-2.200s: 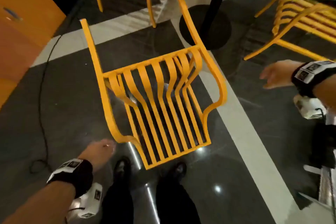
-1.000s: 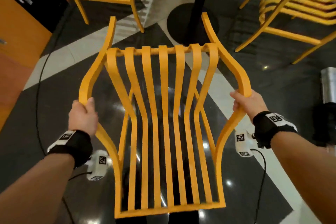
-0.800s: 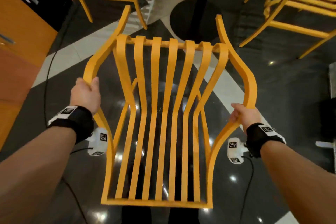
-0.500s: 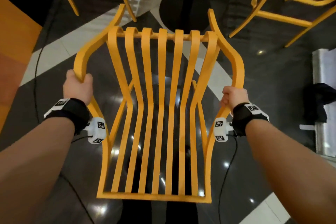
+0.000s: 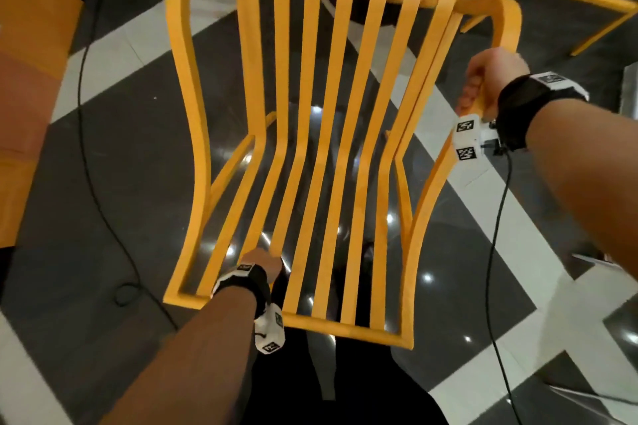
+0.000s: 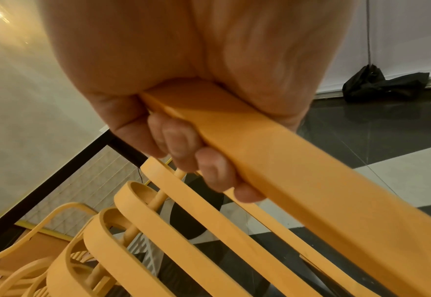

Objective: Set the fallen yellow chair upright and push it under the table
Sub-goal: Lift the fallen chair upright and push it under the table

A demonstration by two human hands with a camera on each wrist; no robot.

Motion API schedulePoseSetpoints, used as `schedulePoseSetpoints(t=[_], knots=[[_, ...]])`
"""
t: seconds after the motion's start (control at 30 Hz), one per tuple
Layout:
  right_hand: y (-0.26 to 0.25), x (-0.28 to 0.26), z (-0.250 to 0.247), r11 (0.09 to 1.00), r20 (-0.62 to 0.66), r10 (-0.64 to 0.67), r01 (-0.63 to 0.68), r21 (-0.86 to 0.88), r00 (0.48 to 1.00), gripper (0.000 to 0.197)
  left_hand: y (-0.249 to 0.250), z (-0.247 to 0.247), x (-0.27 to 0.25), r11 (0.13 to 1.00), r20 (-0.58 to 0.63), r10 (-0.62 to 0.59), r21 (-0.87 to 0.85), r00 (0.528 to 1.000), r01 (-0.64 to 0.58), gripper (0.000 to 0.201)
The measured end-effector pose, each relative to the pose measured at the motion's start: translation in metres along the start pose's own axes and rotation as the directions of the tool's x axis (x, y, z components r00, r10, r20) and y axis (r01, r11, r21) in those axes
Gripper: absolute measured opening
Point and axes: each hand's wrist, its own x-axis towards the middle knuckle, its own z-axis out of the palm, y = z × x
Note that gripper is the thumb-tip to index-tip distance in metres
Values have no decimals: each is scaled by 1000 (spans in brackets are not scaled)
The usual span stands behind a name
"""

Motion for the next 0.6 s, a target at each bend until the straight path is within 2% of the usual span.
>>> schedulePoseSetpoints(t=[0.13, 0.2, 0.37, 0.43, 0.5, 0.57, 0.6], knots=[[-4, 8, -3, 1000, -43, 23, -22, 20, 999, 22, -11, 7, 8, 997, 91, 13, -72, 996, -6, 28], [-5, 14, -6, 999, -65, 24, -26, -24, 998, 20, -11, 10, 6, 997, 131, 19, -76, 991, -9, 41], [-1, 30, -21, 995, -151, 20, -34, -93, 988, 3, -20, 23, 9, 997, 64, 74, -29, 995, -72, 38], [3, 29, -31, 983, -216, 2, -42, -180, 976, 22, -23, 18, 10, 994, 49, 99, 50, 994, -101, 36], [12, 17, -39, 941, -233, -100, 15, -339, 967, 33, -17, 7, -6, 990, 7, 130, 62, 991, -130, 33], [28, -7, -42, 816, -175, -206, 70, -574, 963, 44, -8, -4, -24, 983, -37, 148, 111, 988, -143, 23], [40, -24, -42, 743, -124, -230, 92, -663, 965, 52, -3, -9, -32, 975, -42, 164, 156, 986, -156, 26]])
